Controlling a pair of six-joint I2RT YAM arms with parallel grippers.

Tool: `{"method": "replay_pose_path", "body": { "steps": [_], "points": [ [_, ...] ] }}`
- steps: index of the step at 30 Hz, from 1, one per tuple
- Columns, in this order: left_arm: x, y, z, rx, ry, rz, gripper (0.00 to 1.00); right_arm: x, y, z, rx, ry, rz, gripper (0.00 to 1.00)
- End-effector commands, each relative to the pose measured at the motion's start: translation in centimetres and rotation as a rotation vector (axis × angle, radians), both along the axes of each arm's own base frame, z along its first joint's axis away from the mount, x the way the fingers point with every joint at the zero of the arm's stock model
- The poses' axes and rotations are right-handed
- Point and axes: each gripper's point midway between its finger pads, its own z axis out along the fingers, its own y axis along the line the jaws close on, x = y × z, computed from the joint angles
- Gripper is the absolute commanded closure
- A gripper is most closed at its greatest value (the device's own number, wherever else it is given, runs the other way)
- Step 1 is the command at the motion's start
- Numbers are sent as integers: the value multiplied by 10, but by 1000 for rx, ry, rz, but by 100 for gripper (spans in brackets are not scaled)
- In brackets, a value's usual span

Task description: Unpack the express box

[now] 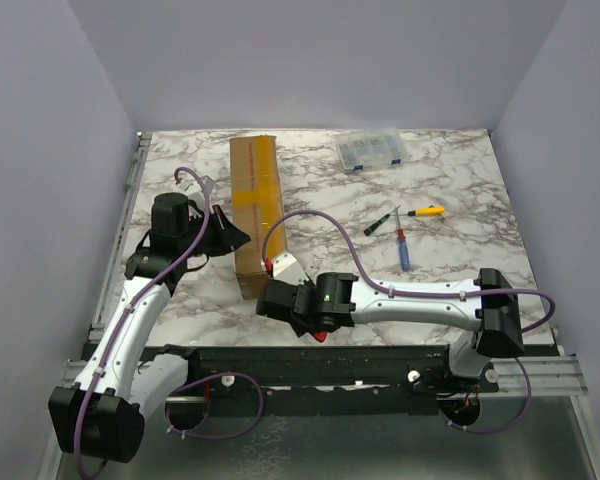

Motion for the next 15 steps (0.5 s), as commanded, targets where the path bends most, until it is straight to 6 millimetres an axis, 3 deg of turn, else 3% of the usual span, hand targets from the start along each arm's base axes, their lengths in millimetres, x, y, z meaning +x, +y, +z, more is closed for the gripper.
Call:
{"method": "replay_pose_path", "body": {
  "steps": [1,7,15],
  "points": [
    [-22,-18,-20,-90,94,-67,100,7,4,5,0,-35,-56,100],
    [-33,-17,-36,-127,173,1,100,10,6,6,-3,-45,-104,100],
    [-49,16,-104,59,410,166,100,15,0,2,-22,-54,-160,100]
  ]
}}
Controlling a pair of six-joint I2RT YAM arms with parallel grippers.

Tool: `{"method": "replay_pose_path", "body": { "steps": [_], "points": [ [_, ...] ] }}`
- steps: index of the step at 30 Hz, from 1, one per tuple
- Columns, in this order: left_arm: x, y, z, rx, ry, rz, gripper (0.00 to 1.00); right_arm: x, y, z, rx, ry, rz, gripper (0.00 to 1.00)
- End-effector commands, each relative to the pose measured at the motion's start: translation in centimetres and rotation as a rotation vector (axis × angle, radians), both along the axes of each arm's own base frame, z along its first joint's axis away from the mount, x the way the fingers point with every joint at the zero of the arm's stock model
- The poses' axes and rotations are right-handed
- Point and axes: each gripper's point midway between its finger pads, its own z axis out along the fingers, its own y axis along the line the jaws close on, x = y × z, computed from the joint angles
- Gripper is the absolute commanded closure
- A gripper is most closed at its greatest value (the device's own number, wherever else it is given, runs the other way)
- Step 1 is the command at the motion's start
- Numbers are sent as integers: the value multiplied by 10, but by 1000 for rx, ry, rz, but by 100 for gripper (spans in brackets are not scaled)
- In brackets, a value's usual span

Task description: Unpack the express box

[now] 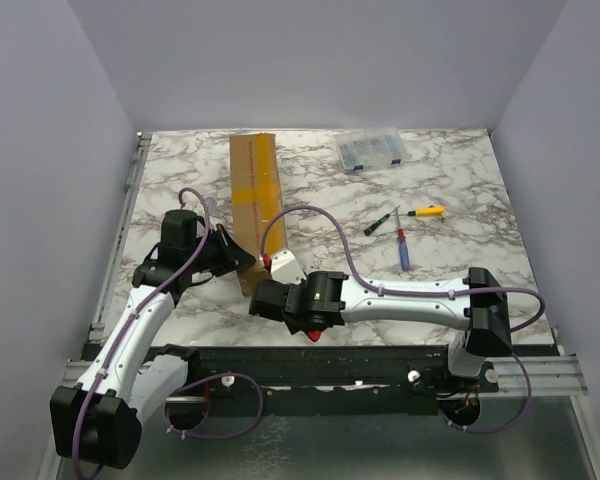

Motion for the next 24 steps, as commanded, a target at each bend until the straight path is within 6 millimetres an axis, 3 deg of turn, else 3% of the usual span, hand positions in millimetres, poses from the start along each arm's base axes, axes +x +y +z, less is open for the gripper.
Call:
{"method": "replay_pose_path", "body": {
  "steps": [1,8,24],
  "points": [
    [-16,30,-52,176,187,107,100,11,-11,0,-32,-45,-71,100],
    [-14,54,-61,301,211,192,100,18,-29,2,-57,-63,-135,100],
    [-20,73,-88,427,346,253,100,28,-68,3,-138,-133,-243,100]
  ]
}}
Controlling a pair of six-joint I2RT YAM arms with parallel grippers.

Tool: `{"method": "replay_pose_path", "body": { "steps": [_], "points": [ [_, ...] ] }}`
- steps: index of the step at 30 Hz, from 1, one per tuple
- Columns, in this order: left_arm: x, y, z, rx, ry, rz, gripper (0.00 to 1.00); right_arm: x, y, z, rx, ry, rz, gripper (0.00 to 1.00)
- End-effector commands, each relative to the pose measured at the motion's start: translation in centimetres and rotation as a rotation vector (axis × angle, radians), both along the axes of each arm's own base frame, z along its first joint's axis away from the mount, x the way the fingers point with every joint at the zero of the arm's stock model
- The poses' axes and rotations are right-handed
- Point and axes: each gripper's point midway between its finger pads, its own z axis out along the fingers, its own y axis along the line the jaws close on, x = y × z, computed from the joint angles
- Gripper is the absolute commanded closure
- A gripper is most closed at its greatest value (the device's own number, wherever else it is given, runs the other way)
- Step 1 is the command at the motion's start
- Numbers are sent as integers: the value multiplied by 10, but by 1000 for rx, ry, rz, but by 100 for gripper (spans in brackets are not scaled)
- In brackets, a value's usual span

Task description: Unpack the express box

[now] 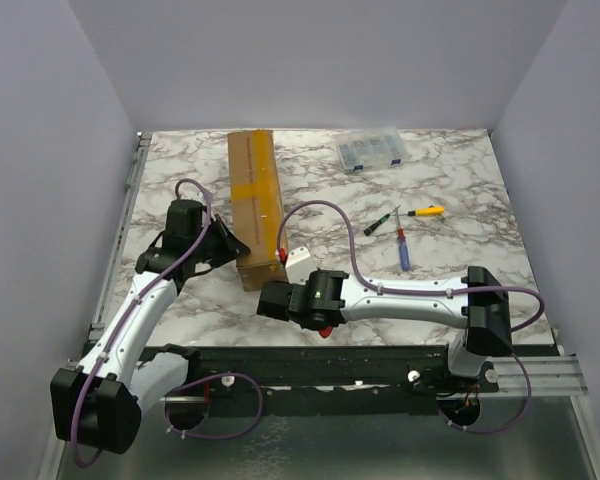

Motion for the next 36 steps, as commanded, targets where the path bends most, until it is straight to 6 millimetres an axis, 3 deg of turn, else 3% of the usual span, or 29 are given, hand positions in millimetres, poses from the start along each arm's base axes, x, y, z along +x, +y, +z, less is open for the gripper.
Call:
{"method": "replay_pose_path", "body": {
  "steps": [1,5,10,13,25,36],
  "points": [
    [-41,59,-81,314,300,134,100,18,-48,11,-100,-76,-111,100],
    [-43,56,-83,327,310,121,100,20,-46,11,-26,-58,-64,100],
    [-41,33,-72,220,236,27,100,3,0,33,262,-59,332,100],
    [-43,19,-61,150,180,-41,100,-2,-1,42,335,-100,432,100],
    [-46,24,-60,162,178,-13,100,6,27,41,235,-82,493,100],
    [-47,28,-61,179,185,2,100,16,20,16,121,-34,415,100]
  ]
}}
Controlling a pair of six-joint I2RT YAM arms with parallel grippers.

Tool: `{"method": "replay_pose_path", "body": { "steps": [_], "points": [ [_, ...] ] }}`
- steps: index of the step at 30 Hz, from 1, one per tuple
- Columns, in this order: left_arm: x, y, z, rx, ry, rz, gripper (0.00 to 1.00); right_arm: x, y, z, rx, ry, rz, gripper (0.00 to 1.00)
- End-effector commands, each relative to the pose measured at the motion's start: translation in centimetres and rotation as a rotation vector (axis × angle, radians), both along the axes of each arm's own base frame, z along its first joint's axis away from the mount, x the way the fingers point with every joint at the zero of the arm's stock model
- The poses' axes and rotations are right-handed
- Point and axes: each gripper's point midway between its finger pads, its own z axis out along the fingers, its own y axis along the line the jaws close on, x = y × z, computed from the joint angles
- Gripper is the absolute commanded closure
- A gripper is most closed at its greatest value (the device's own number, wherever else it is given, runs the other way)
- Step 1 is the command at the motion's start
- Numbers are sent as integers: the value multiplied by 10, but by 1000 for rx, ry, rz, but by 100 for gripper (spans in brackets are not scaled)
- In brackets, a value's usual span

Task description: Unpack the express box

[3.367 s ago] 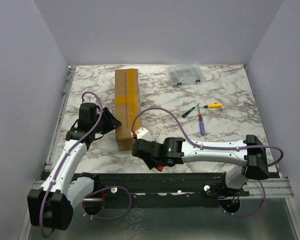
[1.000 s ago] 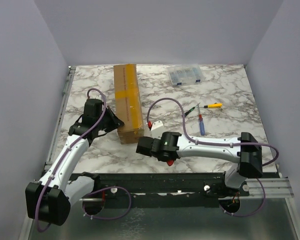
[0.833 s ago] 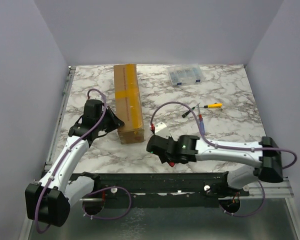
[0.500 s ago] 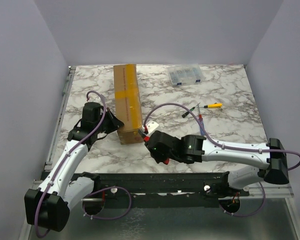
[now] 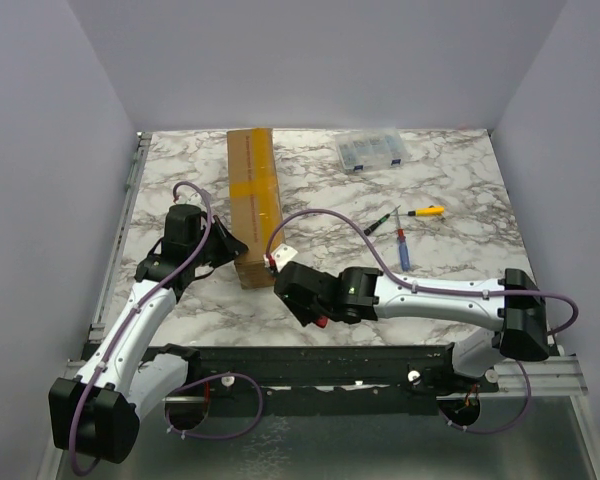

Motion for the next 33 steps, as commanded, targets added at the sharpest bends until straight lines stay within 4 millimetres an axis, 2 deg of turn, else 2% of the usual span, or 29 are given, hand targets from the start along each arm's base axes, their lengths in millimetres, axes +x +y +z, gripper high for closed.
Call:
{"method": "replay_pose_path", "body": {
  "steps": [1,14,23,33],
  "points": [
    [-51,24,-64,145,284,10,100,8,-6,0,-33,-3,-45,100],
    [-51,27,-66,159,296,21,100,20,-20,-8,-71,10,-114,100],
    [-51,28,-67,161,302,27,100,10,-7,-1,-15,46,-25,100],
    [-51,29,-67,167,303,32,100,19,-10,-7,-54,25,-75,100]
  ]
}}
